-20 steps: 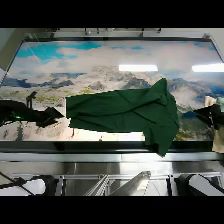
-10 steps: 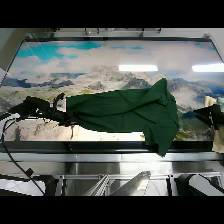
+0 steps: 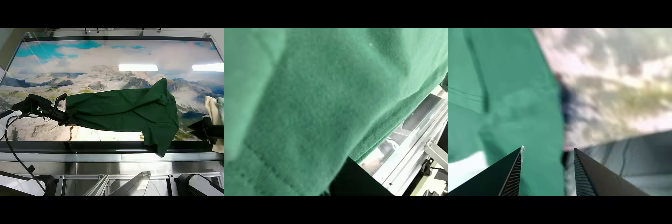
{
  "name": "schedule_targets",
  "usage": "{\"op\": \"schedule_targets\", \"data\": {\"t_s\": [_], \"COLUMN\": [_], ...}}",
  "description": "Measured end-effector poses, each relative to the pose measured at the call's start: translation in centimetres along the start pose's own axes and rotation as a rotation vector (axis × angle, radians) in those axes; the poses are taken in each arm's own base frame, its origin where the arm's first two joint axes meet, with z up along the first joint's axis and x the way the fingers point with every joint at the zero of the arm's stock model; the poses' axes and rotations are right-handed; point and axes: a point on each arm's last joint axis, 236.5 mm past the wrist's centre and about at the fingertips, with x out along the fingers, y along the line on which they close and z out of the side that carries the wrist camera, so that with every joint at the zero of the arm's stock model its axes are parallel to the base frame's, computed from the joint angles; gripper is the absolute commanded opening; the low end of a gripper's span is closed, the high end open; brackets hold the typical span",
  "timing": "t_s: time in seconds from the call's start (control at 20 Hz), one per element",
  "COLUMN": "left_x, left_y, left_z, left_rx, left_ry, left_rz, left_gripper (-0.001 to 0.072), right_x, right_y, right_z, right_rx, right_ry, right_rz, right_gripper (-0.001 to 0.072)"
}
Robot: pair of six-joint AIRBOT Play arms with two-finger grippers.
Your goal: Fold the shirts.
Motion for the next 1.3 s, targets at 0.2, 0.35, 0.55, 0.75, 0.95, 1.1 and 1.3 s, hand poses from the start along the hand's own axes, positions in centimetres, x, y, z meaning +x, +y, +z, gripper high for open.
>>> {"op": "schedule_targets", "data": {"t_s": [0.2, 0.35, 0.55, 0.75, 0.95, 1.1, 1.3], "left_x": [-0.1, -0.1, -0.1, -0.1, -0.1, -0.2, -0.2], "left_y": [-0.1, -0.2, -0.3, -0.3, -0.7, -0.9, -1.1], "left_z": [0.0, 0.0, 0.0, 0.0, -0.7, -1.0, -1.1], "left_rx": [-0.001, -0.002, -0.003, -0.004, -0.004, -0.004, -0.003], "left_ry": [0.001, 0.001, 0.001, 0.002, 0.029, 0.042, 0.049], "left_rz": [-0.006, -0.010, -0.015, -0.018, -0.033, -0.043, -0.050], "left_gripper": [0.0017, 0.0017, 0.0016, 0.0017, 0.0017, 0.0017, 0.0017], "right_x": [2.6, 4.5, 7.3, 8.6, 5.7, 2.8, 2.4], "right_y": [-0.7, 0.5, 2.7, 3.4, 2.0, 0.4, -1.0], "right_z": [-2.3, -2.7, -3.1, -3.3, -0.8, 0.6, 0.8], "right_rx": [0.034, 0.022, 0.010, 0.017, 0.057, 0.091, 0.091], "right_ry": [0.040, 0.045, 0.068, 0.082, -0.034, -0.123, -0.135], "right_rz": [0.008, 0.043, 0.089, 0.109, 0.121, 0.118, 0.095], "right_gripper": [0.0366, 0.0366, 0.0366, 0.0366, 0.0441, 0.0507, 0.0502]}}
